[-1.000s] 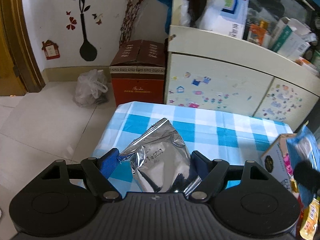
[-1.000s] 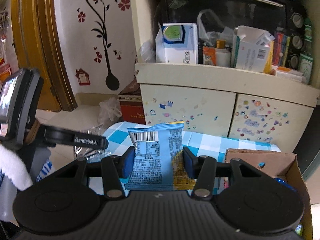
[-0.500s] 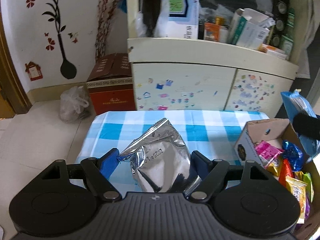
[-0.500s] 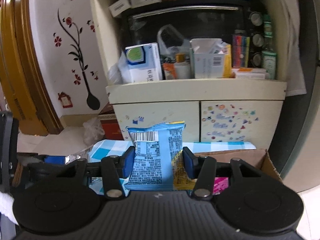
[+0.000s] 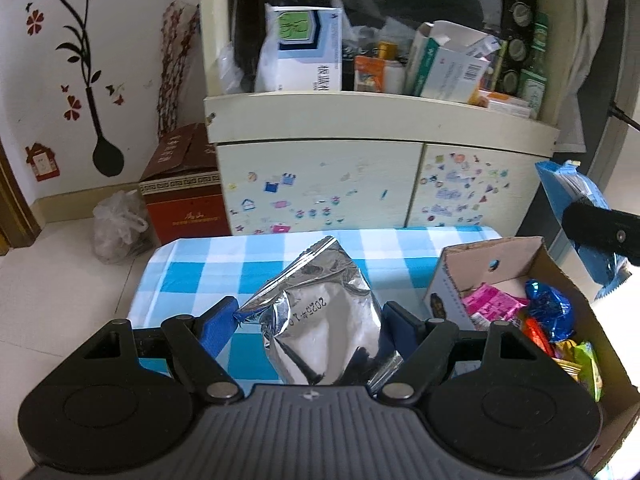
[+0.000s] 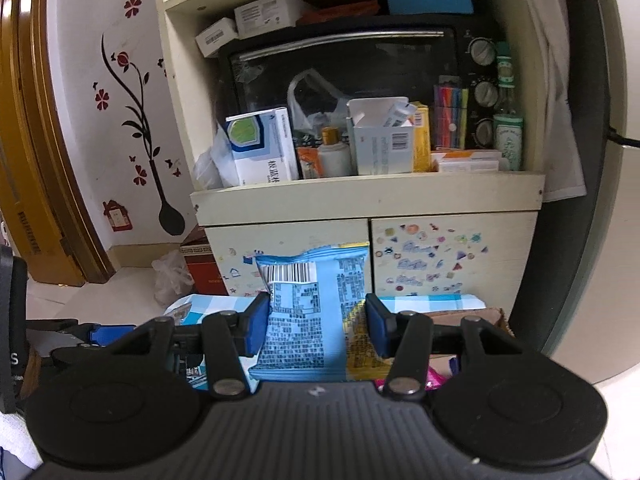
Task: Organize snacks
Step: 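Lift and carry the silver foil packet and blue packet over the cardboard box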
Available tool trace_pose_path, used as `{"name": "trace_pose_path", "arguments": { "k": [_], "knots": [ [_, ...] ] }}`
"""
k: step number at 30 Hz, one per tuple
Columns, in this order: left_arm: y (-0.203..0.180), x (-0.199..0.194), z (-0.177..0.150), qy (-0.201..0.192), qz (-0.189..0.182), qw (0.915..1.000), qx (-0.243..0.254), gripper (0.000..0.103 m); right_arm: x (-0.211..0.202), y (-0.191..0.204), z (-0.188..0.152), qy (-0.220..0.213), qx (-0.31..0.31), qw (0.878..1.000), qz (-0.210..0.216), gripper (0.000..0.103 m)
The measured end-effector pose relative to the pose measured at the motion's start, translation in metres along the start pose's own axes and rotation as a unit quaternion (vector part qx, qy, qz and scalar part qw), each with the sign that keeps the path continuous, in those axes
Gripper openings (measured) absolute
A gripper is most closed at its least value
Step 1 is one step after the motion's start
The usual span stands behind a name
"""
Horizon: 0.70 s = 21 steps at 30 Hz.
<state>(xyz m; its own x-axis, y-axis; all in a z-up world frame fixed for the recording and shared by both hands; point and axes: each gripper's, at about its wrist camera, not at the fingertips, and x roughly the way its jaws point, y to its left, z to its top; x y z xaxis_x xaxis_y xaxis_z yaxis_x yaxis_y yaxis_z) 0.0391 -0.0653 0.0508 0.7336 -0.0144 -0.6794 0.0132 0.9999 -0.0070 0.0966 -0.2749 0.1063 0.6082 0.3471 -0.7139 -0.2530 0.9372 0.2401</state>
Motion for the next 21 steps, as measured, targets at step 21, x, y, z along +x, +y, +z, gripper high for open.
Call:
{"name": "trace_pose_path", "arguments": {
  "k": [21],
  "knots": [
    [-0.057,0.004,-0.008,-0.019,-0.073,0.996,0.047,0.083,-0.025,-0.065,0.002,-0.007,0.065,0.996,-0.064,0.051]
  ]
}}
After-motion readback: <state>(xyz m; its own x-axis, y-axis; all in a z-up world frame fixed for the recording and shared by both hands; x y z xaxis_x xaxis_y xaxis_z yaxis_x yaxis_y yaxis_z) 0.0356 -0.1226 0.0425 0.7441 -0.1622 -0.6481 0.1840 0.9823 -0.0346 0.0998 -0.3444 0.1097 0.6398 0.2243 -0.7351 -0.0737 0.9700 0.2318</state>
